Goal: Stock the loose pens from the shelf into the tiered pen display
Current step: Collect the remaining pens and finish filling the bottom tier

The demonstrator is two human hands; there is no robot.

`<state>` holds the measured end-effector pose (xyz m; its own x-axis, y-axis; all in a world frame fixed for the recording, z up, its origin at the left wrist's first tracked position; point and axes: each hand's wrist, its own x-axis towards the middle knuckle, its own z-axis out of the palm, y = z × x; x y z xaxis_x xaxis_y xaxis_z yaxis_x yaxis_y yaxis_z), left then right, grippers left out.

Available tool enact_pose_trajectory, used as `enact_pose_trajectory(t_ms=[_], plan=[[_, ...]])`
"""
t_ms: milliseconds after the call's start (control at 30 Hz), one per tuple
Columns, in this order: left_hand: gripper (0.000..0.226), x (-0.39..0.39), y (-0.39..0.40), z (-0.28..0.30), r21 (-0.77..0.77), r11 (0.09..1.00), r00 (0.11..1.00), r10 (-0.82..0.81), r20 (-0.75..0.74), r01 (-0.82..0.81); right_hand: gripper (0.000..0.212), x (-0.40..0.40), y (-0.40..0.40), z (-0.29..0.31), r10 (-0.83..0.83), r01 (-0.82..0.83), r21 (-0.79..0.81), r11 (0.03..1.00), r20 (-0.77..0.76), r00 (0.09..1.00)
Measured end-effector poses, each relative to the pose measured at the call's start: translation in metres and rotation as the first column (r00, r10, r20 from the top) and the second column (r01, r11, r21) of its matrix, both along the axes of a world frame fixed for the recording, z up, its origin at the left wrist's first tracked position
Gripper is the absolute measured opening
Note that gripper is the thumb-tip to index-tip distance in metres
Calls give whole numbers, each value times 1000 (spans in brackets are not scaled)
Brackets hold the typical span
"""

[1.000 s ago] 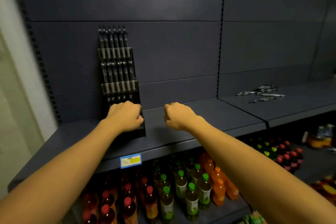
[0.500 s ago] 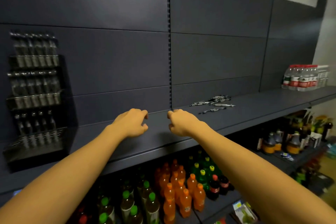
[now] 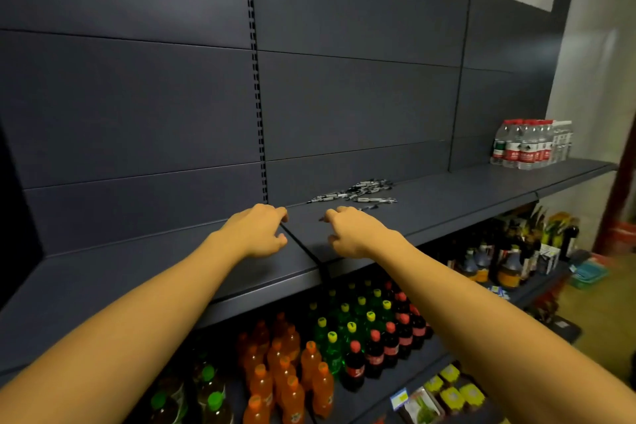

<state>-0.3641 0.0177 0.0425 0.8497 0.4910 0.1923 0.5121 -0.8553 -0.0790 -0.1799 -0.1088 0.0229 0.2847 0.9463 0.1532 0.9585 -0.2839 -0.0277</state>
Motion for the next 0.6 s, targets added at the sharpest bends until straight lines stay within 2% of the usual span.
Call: enact_pose_trajectory(t_ms=[467, 600], plan=[[46, 172, 59, -17, 63, 996, 998, -66, 22, 65, 45, 161, 48, -3, -115, 115, 7, 993, 45, 992], [47, 221, 85, -18, 69, 994, 996, -84, -18, 85, 44, 208, 66, -1, -156, 156, 15, 988, 45, 987]])
